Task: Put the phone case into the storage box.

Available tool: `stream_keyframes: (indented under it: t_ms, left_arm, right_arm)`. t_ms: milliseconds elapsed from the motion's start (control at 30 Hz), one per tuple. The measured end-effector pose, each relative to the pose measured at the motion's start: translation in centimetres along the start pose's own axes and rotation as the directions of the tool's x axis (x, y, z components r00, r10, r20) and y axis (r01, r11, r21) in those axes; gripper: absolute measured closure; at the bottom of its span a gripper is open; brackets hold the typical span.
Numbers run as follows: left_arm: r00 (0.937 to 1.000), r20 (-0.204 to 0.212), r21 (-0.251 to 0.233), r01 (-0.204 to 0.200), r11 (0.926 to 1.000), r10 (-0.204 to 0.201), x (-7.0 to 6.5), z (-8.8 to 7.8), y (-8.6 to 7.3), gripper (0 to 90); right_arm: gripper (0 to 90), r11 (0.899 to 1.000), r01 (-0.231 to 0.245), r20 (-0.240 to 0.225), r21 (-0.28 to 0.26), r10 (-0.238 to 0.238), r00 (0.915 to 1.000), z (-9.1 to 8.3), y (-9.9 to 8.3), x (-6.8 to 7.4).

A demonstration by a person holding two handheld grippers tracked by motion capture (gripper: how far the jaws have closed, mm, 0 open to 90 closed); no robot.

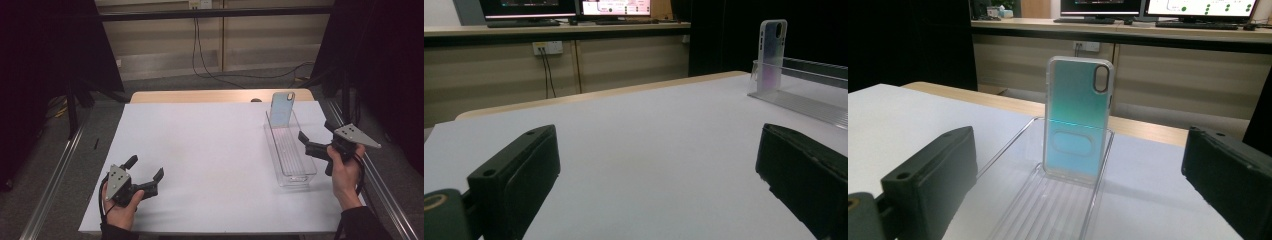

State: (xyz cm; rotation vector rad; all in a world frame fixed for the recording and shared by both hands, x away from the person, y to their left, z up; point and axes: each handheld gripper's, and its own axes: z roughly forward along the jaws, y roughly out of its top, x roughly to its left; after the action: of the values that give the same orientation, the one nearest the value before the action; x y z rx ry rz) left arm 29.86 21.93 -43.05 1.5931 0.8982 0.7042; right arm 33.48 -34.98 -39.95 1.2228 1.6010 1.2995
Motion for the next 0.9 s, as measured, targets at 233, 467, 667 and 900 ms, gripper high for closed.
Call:
stream_keyframes:
  t_ms: [233, 467, 667, 900]
  left_arm:
    - [0.9998, 0.011, 0.008, 0.019, 0.9998, -0.019, -0.1, -0.2, -0.1, 4.0]
    - [1.0, -0.002, 0.007, -0.005, 1.0, 0.006, -0.2, -0.4, 0.0, 4.0]
    - [0.9998, -0.007, 0.028, -0.02, 0.9994, 0.02, -0.3, -0.7, -0.2, 4.0]
    - [0.9996, -0.025, 0.025, -0.01, 0.9996, 0.011, -0.3, -1.2, -0.3, 4.0]
  right_arm:
    - [1.2, 1.0, 0.002, 0.012, 0.009, -0.003, 0.9999, -1.0, -0.6, 0.1]
    - [1.2, 1.0, 0.018, 0.012, 0.005, -0.018, 0.9998, -2.1, -1.0, 0.3]
    - [0.7, 1.0, 0.001, 0.013, 0.006, -0.001, 0.9999, -3.3, -1.3, 0.6]
    - [0.6, 1.0, -0.001, 0.032, 0.006, 0.001, 0.9995, -4.8, -2.2, 0.7]
